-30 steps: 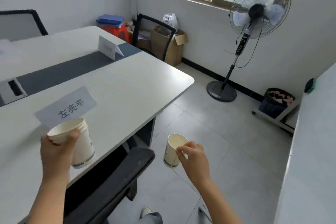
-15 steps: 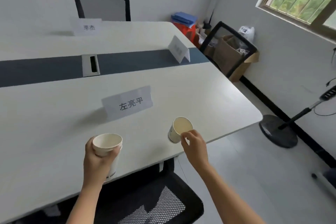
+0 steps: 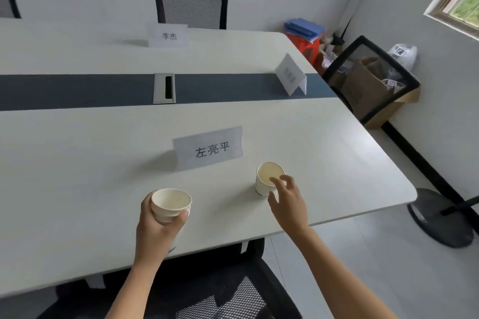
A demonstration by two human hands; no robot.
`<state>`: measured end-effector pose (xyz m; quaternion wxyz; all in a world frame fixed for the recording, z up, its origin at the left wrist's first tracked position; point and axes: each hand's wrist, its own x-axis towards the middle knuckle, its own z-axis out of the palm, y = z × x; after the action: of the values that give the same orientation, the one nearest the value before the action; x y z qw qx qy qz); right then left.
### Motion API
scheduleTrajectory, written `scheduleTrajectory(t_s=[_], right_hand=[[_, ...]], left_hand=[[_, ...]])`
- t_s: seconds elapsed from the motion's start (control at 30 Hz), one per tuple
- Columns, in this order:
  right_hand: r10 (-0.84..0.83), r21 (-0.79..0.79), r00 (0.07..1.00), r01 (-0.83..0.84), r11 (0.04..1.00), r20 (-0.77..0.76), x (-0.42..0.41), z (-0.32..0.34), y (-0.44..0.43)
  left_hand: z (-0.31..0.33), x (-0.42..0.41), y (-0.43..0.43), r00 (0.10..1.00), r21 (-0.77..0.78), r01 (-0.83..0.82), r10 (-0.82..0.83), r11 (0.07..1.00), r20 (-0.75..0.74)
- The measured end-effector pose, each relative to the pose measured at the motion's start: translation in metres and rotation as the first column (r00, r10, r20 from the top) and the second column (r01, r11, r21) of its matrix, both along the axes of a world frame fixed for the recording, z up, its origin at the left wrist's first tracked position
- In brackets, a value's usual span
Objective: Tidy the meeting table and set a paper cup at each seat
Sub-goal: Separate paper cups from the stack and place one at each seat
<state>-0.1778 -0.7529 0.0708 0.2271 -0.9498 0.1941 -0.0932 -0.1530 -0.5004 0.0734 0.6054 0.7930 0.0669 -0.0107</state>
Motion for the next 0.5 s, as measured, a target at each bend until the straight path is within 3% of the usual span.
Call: scheduleTrajectory(t_s=[0.1, 0.33, 0.5], right_hand=[[0.064, 0.097, 0.995, -0.072, 0.993, 0.082, -0.01, 0.012, -0.001], [0.231, 0.352, 0.931, -0.325, 0.878, 0.282, -0.05, 0.043, -0.05], [0.135, 0.353, 0.957, -0.223, 0.909, 0.258, -0.106, 0.045, -0.145]], left_hand=[[0.007, -0.006, -0.022, 0.997, 0.071, 0.056, -0.059, 0.996, 0.042], [0.029, -0.026, -0.144, 0.893, 0.157, 0.395, -0.419, 0.905, 0.165], [0.029, -0.055, -0.256, 0.758, 0.094, 0.634, -0.641, 0.768, 0.123]])
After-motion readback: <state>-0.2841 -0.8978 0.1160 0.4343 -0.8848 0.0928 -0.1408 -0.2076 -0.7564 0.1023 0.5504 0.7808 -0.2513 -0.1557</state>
